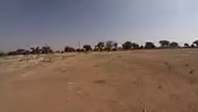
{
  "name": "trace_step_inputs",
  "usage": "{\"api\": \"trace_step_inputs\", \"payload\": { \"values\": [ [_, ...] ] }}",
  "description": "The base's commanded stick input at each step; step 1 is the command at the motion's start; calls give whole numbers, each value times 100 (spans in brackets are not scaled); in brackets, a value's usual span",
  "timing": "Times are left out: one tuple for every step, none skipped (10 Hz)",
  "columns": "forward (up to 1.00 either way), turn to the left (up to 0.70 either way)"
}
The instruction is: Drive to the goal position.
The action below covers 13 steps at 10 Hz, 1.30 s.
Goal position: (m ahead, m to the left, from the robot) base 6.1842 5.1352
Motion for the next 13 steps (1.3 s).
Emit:
{"api": "trace_step_inputs", "payload": {
  "values": [
    [50, 0],
    [50, 0],
    [50, 0],
    [50, 0],
    [50, 0],
    [50, 0],
    [50, 0],
    [50, 0],
    [50, 0],
    [50, 0],
    [50, 0],
    [50, 0],
    [50, 0]
  ]
}}
